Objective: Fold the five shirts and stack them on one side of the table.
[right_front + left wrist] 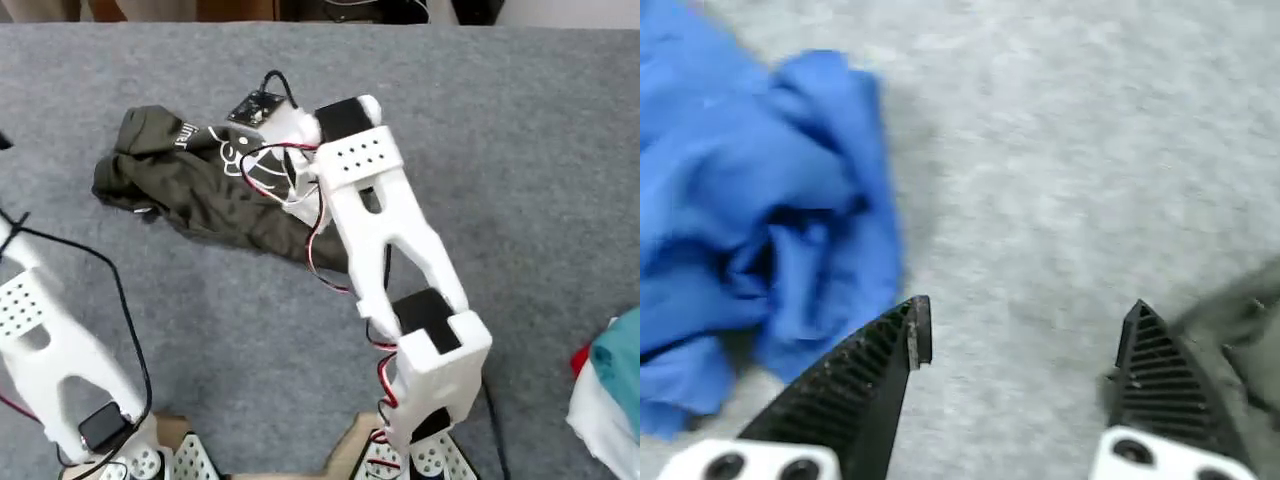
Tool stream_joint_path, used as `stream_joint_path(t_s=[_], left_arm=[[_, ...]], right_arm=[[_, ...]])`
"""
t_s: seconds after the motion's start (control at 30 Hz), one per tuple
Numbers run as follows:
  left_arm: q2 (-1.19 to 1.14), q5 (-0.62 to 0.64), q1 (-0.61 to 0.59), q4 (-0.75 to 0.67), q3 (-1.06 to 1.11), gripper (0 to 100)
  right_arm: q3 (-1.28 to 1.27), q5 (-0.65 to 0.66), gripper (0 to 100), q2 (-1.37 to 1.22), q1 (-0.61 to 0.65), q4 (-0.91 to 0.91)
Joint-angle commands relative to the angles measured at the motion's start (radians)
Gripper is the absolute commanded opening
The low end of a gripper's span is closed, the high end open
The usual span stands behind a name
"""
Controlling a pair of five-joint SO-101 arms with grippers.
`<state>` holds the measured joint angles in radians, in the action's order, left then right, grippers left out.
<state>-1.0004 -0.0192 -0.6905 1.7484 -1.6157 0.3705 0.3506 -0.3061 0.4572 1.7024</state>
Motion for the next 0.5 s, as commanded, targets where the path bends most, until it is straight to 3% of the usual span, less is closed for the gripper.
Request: stream_joint_path(t_s=[0.0, 0.23, 0.47], left_arm=[[0.048, 0.068, 0.086, 0.011, 0.006, 27], [-0.012, 0.133, 0.315, 0.011, 0.12, 24], [-0.027, 0.138, 0.436, 0.011, 0.146, 24]], right_arm=[[0.007, -0.008, 49.4, -0.07, 0.013, -0.081], [0.119, -0.009, 46.3, -0.323, -0.064, -0.103], [0.377, -0.009, 13.6, -0.464, -0.179, 0.041]])
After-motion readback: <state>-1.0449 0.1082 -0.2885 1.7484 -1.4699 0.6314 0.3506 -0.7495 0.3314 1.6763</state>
